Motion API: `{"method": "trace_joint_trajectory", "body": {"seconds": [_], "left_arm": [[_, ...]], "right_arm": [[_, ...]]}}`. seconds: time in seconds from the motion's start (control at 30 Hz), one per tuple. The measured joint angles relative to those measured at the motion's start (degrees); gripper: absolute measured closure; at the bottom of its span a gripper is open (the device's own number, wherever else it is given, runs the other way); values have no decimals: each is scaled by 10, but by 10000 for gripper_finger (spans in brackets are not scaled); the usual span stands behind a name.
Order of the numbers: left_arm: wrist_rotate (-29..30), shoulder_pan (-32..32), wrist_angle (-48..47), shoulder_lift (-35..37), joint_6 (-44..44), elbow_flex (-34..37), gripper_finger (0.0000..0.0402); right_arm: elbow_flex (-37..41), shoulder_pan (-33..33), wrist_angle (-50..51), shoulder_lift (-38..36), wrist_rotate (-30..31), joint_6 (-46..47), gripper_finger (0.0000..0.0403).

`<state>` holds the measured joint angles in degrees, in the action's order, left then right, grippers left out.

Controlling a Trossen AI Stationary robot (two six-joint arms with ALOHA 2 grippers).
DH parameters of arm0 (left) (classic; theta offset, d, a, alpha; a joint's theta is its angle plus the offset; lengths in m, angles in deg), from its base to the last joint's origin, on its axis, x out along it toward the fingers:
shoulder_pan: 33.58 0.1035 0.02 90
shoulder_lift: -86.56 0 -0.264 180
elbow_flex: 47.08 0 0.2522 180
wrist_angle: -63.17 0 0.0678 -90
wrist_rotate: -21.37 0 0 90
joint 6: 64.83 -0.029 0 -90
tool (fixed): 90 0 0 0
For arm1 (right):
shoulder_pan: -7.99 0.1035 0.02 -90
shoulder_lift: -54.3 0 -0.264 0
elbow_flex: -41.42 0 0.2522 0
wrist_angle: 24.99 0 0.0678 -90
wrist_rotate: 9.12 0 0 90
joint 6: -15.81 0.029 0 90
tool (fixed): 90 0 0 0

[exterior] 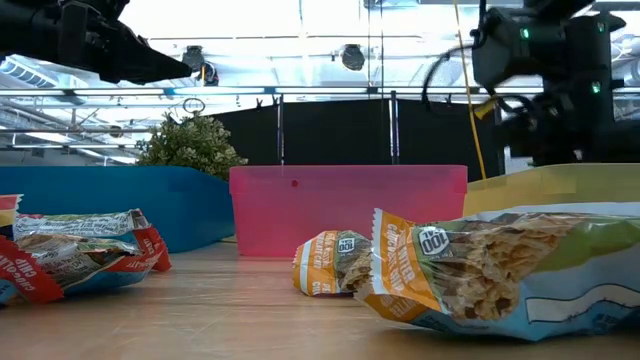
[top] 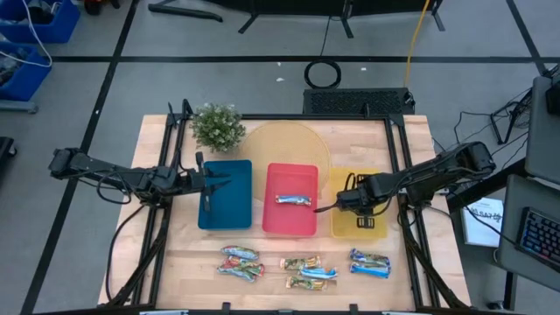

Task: Pick and place Granola Bars by type
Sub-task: Put the blue granola bar into the yellow bin, then put the red granola bar into the blue bin

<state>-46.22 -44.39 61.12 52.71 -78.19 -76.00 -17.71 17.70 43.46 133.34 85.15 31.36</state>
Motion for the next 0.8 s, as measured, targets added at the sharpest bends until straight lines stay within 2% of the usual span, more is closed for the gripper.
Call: {"method": "trace_joint_trajectory", "body": {"seconds": [0.17,0.3,0.47,0.67,0.73,0.8], "left_arm": [[0,0,1,0,0,0,323],[0,0,1,0,1,0,323],[0,0,1,0,2,0,323],[0,0,1,0,0,0,323],[0,0,0,0,0,0,323],[0,0,-1,0,1,0,323]], "right_arm": [[-53,2,36,-43,1,27,258],[-80,2,9,-112,13,15,265],[-75,1,-70,-217,49,-18,276],[-41,1,-129,-318,34,-22,288],[-30,5,-137,-342,70,-47,298],[-4,24,-177,-372,135,-84,319]]}}
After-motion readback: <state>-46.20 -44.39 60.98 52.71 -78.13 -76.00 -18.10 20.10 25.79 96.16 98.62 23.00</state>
